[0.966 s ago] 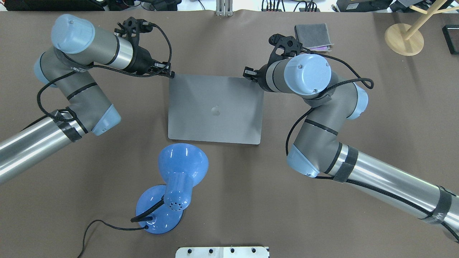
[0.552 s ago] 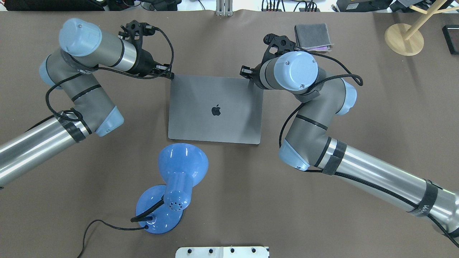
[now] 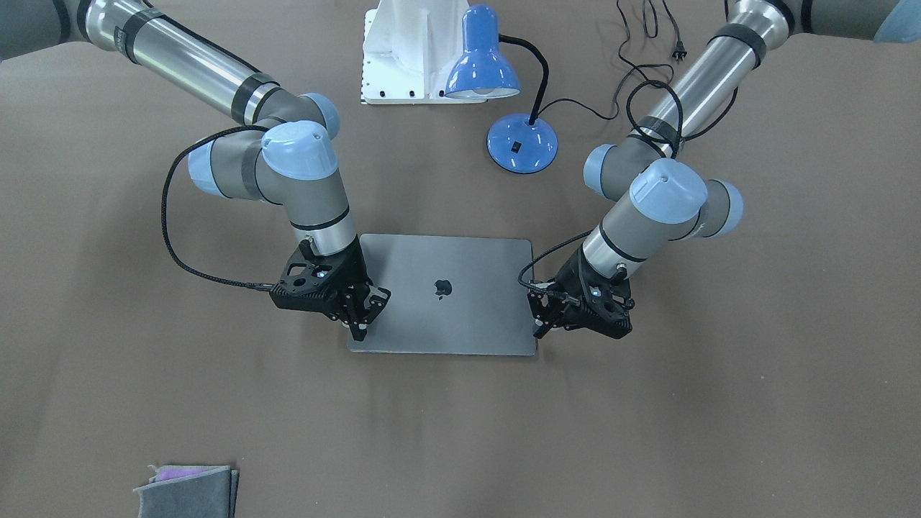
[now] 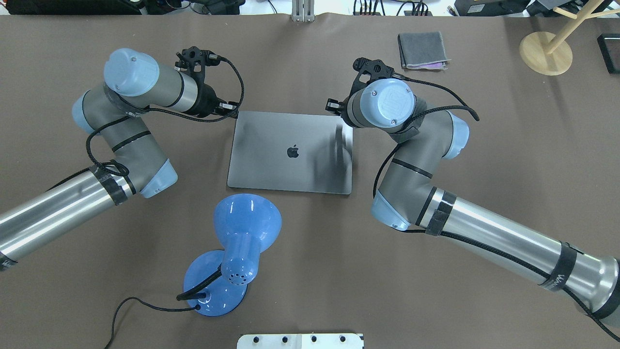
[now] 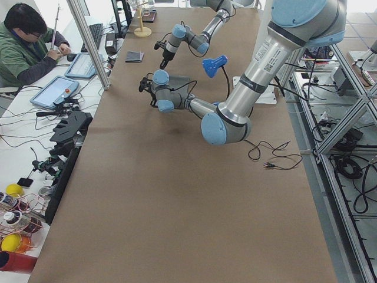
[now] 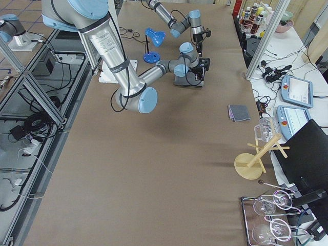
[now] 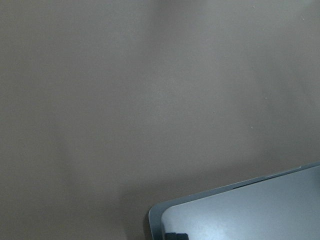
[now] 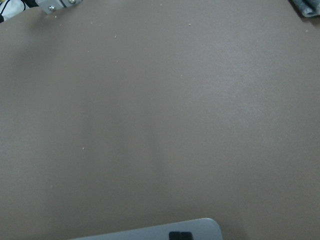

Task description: Close laptop

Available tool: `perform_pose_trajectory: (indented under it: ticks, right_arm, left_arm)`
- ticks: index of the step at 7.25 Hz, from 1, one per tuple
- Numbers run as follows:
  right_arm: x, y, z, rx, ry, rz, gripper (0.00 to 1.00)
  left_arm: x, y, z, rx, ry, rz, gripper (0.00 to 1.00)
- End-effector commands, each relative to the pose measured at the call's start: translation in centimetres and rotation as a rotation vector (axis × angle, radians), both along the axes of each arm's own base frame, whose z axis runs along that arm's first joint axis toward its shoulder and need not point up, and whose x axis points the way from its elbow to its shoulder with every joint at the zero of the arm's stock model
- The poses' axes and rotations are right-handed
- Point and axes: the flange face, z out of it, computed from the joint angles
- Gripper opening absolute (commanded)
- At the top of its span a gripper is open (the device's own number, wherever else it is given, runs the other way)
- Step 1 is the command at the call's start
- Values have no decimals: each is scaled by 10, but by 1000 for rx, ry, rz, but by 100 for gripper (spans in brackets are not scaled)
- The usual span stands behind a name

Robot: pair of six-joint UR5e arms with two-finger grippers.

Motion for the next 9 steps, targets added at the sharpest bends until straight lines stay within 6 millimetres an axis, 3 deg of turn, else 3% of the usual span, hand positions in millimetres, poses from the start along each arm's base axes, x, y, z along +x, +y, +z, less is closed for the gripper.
perform_pose_trajectory:
  ticks: [1,2,3,4,5,6,7,8,9]
  right_arm:
    - [-4,4,-1,2,0,-7,0]
    - [0,2,-8,7,-12,-6,0]
    - [10,1,-17,6,-35,-14,0]
    - [17,1,-13,-28,-50,-47,96]
    - [43,-2,0,-56,-53,-69,100]
    - [88,-8,9,-84,-52,-113,100]
    - [135,3,28,-39,11,-193,100]
    - [189,8,54,7,73,-286,100]
    - [252,11,94,8,87,-334,100]
  left_arm:
    - [2,2,-1,2,2,2,0]
    - [-3,3,-12,9,20,6,0]
    - [-9,5,-22,-20,19,25,20]
    - [-21,8,-38,-68,2,58,97]
    - [-45,12,-54,-101,-29,40,98]
    - [-76,22,-61,-155,-72,46,98]
    - [-122,30,-62,-141,-114,83,99]
    - [-170,40,-56,-111,-175,112,99]
    - [-214,52,-39,-74,-254,139,99]
